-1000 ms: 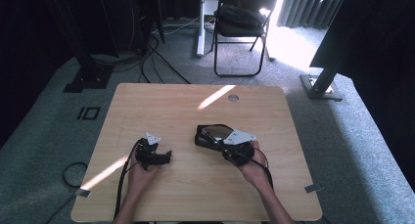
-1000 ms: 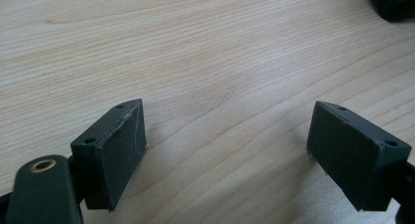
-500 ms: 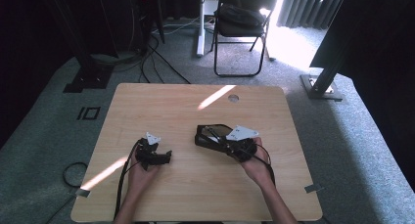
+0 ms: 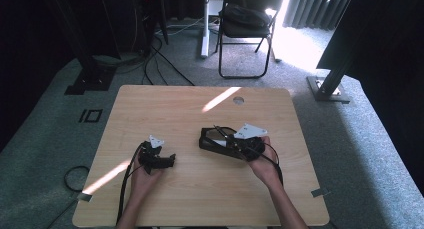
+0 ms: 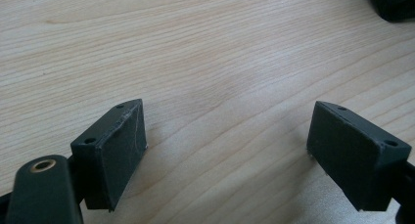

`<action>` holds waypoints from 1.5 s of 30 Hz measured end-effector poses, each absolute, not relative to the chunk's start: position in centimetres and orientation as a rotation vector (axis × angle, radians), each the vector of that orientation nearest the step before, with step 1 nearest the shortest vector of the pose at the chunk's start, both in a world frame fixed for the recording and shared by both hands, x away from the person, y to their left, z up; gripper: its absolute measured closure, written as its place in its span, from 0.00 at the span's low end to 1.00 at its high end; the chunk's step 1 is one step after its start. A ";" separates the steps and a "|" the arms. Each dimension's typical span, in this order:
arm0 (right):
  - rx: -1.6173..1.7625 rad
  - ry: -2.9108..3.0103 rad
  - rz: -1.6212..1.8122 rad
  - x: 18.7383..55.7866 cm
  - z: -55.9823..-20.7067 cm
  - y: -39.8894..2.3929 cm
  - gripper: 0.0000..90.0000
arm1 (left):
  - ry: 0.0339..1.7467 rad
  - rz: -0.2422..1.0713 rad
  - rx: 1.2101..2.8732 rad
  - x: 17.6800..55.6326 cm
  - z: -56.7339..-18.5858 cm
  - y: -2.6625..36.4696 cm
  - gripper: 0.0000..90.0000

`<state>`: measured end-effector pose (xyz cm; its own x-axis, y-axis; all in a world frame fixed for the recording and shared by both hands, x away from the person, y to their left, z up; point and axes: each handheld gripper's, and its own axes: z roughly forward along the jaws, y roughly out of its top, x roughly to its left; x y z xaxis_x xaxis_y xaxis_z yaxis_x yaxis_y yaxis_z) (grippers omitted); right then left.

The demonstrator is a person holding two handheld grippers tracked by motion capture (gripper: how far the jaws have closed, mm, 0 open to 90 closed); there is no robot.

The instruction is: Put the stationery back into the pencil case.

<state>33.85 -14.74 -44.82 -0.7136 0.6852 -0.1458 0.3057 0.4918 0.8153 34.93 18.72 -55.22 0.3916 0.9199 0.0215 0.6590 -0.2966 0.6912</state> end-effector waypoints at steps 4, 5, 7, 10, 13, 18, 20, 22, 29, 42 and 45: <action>0.818 2.280 1.114 34.0 -44.7 -14.9 0.89 | 1.347 0.566 2.055 34.9 -55.2 18.7 0.17; 0.819 2.280 1.115 34.1 -44.7 -15.0 0.89 | 1.347 0.566 2.055 34.9 -55.2 18.7 0.17; 0.827 2.278 1.116 34.2 -44.7 -15.1 0.89 | 1.347 0.566 2.055 34.9 -55.2 18.7 0.17; 0.829 2.278 1.117 34.4 -44.6 -15.2 0.89 | 1.347 0.565 2.055 34.9 -55.2 18.7 0.17; 0.827 2.280 1.114 34.5 -44.6 -15.2 0.88 | 1.347 0.565 2.057 34.9 -55.2 18.7 0.17; 0.825 2.282 1.109 34.8 -44.5 -15.3 0.89 | 1.347 0.564 2.056 34.9 -55.2 18.7 0.17; 0.825 2.284 1.105 34.9 -44.5 -15.3 0.88 | 1.347 0.566 2.055 34.9 -55.2 18.7 0.17; 0.820 2.288 1.102 35.0 -44.6 -15.3 0.89 | 1.347 0.566 2.055 34.9 -55.2 18.7 0.17; 0.820 2.298 1.095 35.3 -44.8 -15.3 0.89 | 1.347 0.566 2.055 34.9 -55.2 18.7 0.17; 0.824 2.306 1.113 36.6 -45.1 -15.6 0.88 | 1.345 0.567 2.056 34.9 -55.2 18.7 0.17; 0.826 2.308 1.118 36.8 -45.3 -15.6 0.88 | 1.345 0.567 2.056 34.9 -55.2 18.7 0.17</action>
<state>36.85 -15.61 -45.25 -0.7230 0.6787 -0.1287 0.3196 0.4938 0.8087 34.95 18.73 -55.22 0.3923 0.9196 0.0222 0.6583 -0.2976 0.6915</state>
